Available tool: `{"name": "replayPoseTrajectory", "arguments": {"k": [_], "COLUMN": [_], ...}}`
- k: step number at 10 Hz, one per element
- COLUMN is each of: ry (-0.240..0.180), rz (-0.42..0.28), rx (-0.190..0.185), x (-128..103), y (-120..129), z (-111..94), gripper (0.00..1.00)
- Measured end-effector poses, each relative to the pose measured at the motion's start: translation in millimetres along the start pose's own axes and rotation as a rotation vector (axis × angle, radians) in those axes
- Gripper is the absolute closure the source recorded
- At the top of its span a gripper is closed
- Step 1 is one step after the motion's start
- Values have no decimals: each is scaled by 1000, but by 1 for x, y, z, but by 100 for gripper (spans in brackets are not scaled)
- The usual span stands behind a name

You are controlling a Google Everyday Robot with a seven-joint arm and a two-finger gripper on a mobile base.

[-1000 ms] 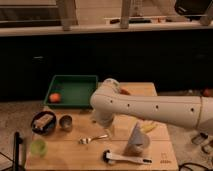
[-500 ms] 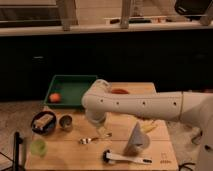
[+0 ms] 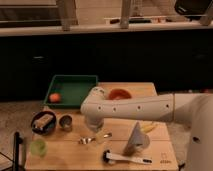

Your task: Place fork in tray

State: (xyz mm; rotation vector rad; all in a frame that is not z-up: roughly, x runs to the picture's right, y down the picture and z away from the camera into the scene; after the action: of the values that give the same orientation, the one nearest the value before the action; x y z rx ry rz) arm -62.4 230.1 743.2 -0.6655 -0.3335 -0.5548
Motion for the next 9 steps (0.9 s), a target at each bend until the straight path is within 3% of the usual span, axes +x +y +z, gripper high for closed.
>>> {"name": "replayPoseTrajectory", "arguments": {"k": [3,9], "ry": [-30,-46], "rz": [33,36], "rx": [7,6], "x": [0,0], "y": [3,-2], "z": [32,55], "gripper": [20,20]}}
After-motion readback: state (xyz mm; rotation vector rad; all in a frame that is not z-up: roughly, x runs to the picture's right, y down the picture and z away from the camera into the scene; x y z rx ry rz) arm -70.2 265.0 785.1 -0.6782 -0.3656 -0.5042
